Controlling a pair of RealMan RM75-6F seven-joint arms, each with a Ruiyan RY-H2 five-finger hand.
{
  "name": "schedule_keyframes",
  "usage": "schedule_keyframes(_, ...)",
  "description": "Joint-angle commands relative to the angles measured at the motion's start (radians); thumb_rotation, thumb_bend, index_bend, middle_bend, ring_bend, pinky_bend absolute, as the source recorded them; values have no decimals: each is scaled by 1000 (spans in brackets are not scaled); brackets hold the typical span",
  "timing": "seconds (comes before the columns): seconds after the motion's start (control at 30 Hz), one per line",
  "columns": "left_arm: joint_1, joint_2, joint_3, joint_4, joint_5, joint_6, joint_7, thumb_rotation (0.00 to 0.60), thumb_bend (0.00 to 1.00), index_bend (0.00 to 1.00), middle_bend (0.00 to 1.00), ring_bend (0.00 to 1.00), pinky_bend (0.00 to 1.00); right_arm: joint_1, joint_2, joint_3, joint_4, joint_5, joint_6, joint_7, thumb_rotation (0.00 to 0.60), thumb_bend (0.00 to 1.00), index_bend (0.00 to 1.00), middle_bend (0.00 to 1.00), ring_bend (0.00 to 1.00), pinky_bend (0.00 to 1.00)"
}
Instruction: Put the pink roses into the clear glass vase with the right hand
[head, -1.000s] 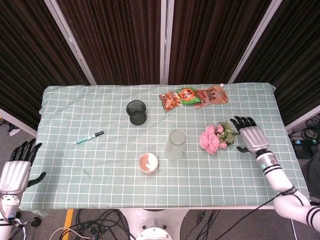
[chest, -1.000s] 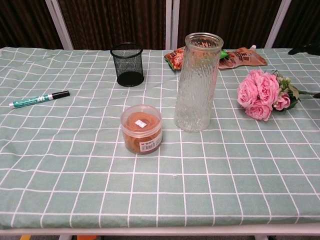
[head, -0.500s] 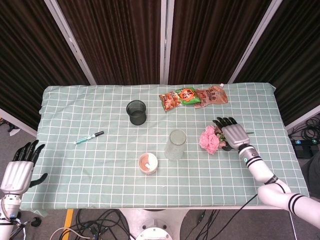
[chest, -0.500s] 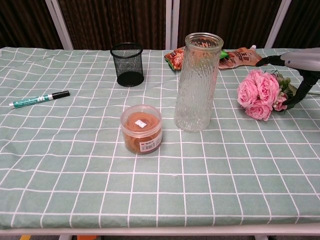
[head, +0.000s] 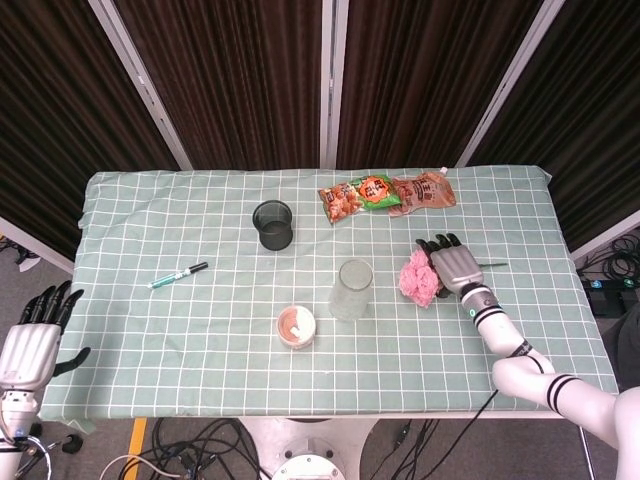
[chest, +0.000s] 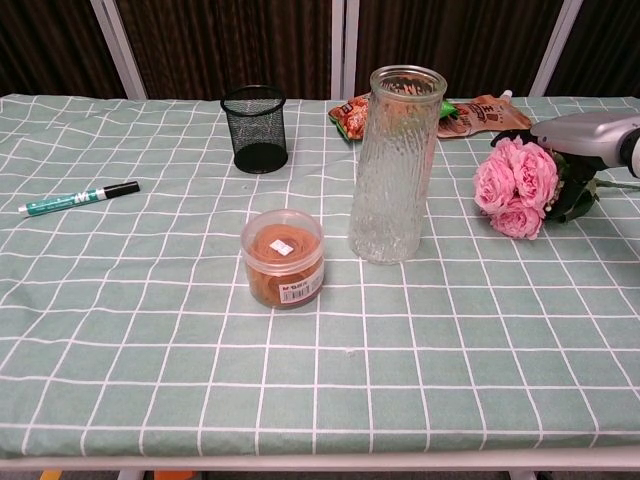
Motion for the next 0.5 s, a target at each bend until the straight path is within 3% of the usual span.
schedule_keyframes(0.03, 2, 0, 1, 4, -1, -1, -6, 600, 190, 112, 8, 0, 123, -6, -15, -6, 19, -21, 27, 10, 600, 154, 285, 332, 193, 162)
schedule_keyframes(0.27, 4, -3, 2, 13, -9, -9, -10, 600, 190, 118, 8, 0, 124, -11, 0, -15, 11, -10, 27, 4, 600, 194, 530, 447, 296, 316)
schedule_keyframes(0.5, 3, 1, -1, 4, -13, -11, -5, 600, 190, 127, 8, 0, 124, -28, 94, 18, -108, -32, 104, 34, 600, 197, 559, 471, 322, 349)
